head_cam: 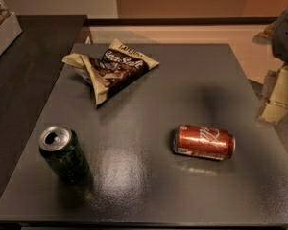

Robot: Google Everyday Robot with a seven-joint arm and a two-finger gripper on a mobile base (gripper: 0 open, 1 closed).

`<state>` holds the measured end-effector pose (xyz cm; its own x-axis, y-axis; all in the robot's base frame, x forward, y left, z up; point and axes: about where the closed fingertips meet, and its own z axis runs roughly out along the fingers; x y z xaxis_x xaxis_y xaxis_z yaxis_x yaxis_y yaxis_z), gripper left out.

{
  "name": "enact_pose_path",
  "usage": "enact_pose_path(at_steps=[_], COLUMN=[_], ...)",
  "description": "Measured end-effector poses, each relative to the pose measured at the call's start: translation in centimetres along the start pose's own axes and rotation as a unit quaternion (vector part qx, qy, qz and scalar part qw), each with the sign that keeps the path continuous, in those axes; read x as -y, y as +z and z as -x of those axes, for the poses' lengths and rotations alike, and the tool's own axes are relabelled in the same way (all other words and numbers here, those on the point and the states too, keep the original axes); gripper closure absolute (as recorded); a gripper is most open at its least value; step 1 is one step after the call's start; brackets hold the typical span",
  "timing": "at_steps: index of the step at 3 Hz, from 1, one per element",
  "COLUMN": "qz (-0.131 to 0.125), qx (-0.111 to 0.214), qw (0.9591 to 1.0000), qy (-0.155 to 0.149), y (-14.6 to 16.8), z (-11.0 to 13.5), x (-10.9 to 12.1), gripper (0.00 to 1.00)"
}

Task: Pick coke can

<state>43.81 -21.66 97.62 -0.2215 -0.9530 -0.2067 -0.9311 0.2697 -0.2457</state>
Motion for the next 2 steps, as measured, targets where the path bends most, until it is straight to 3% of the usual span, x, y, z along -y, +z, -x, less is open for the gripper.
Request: enact_pose_path(at_steps=[1,2], qz=[0.0,0.002], qx=[0.0,-0.013], qw=[1.0,0.9993], qy=[0.0,-0.036], y=[0.0,0.7], z=[0.0,1.1], x=[0.0,-0.7], gripper=[0.0,0.0])
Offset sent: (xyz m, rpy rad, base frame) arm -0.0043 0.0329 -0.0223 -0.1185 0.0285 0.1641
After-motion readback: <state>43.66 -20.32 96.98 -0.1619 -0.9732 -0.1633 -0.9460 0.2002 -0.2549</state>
